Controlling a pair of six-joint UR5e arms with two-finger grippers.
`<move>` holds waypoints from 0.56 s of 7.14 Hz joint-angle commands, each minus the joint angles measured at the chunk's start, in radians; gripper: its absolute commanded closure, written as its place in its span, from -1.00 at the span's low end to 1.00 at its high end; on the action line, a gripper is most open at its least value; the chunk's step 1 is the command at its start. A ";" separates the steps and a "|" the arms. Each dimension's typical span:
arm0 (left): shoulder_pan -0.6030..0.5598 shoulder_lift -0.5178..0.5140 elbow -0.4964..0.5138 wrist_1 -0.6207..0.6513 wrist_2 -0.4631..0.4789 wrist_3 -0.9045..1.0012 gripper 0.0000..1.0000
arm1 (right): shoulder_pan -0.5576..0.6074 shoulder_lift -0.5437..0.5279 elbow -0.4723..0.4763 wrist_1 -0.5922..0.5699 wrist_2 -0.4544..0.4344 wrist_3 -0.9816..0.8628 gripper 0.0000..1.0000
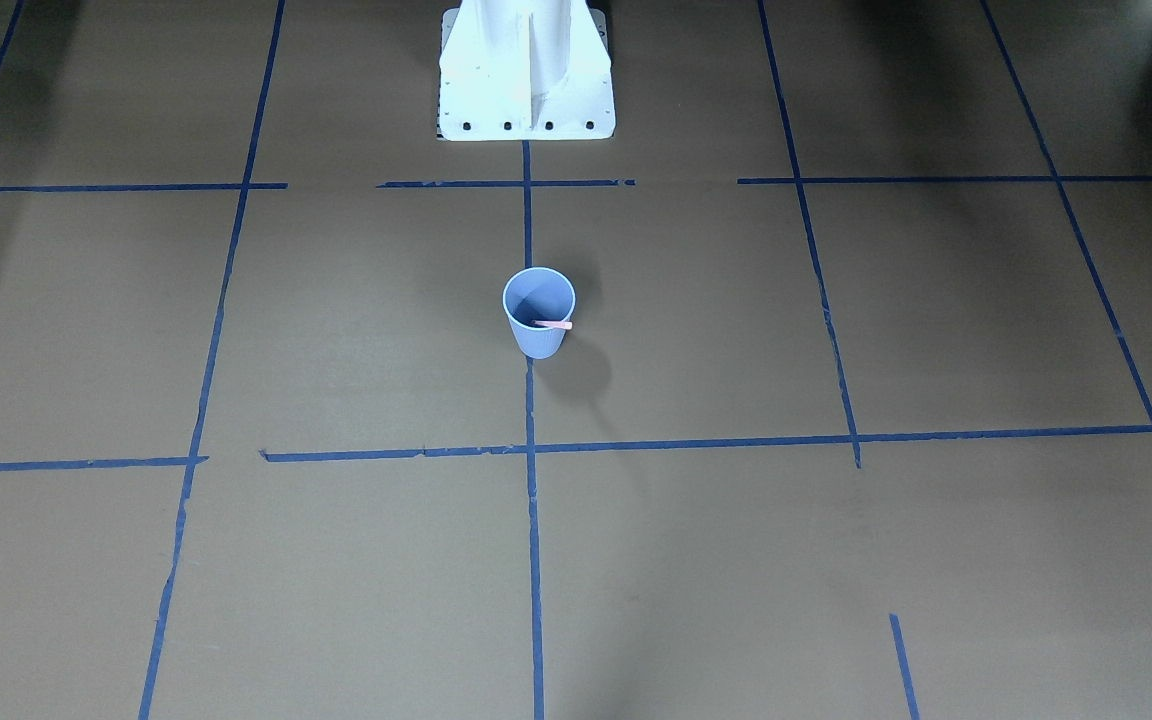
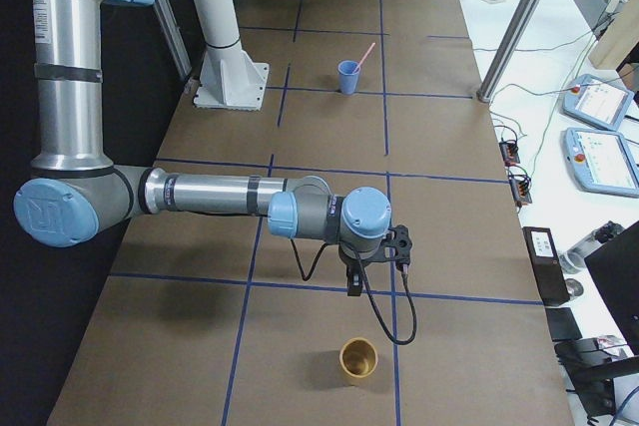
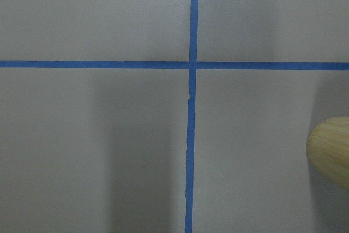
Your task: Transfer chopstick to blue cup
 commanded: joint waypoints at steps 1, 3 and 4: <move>-0.018 0.008 0.017 0.002 0.000 0.002 -1.00 | 0.001 0.005 0.005 0.002 -0.014 0.058 -1.00; -0.112 0.026 0.052 0.000 -0.042 0.004 -1.00 | 0.001 0.006 0.005 0.002 -0.015 0.058 -1.00; -0.135 0.050 0.052 -0.002 -0.067 0.007 -1.00 | 0.001 0.006 0.006 0.002 -0.015 0.058 -1.00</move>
